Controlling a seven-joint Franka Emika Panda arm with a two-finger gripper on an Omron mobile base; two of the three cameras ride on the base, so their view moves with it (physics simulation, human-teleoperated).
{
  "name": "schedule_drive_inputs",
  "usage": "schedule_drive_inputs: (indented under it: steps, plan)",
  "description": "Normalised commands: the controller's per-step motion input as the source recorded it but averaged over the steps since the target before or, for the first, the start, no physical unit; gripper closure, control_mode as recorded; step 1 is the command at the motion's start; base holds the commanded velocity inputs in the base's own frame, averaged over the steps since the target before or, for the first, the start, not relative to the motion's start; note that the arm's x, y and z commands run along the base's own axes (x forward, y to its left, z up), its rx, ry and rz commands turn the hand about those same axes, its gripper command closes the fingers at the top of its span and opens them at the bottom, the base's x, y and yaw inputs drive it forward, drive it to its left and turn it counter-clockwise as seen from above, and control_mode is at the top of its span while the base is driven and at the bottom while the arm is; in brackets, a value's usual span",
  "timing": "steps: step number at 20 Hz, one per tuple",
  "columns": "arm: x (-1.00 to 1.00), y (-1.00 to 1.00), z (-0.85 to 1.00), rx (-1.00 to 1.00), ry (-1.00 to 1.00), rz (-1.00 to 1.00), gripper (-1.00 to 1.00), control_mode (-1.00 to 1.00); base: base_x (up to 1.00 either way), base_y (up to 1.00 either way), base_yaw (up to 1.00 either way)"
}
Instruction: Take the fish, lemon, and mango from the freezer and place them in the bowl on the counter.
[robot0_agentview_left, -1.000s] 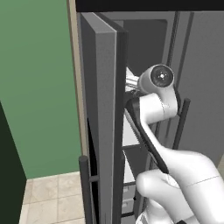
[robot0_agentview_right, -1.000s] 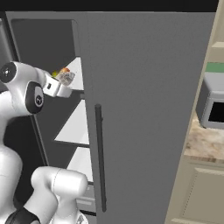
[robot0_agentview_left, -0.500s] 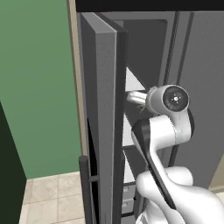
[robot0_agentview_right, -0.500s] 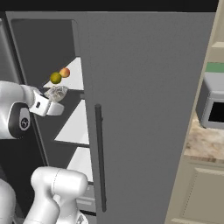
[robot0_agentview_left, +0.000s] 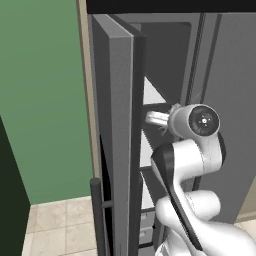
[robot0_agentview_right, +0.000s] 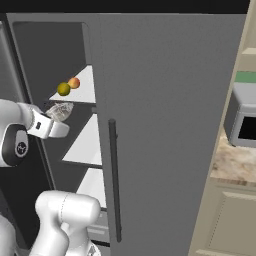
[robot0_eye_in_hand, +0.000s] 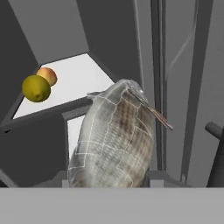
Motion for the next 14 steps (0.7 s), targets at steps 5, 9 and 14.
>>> schedule_drive_inputs:
  steps: [5, 9, 14]
  plan:
    - [-0.32, 0.15, -0.26, -0.11, 0.05, 0.06, 1.00, -1.00, 0.00, 0.00, 0.00]
    - [0.00, 0.00, -0.22, -0.03, 0.12, 0.00, 1.00, -1.00, 0.00, 0.00, 0.00]
    - [0.00, 0.00, -0.21, -0.03, 0.10, 0.00, 1.00, -1.00, 0.00, 0.00, 0.00]
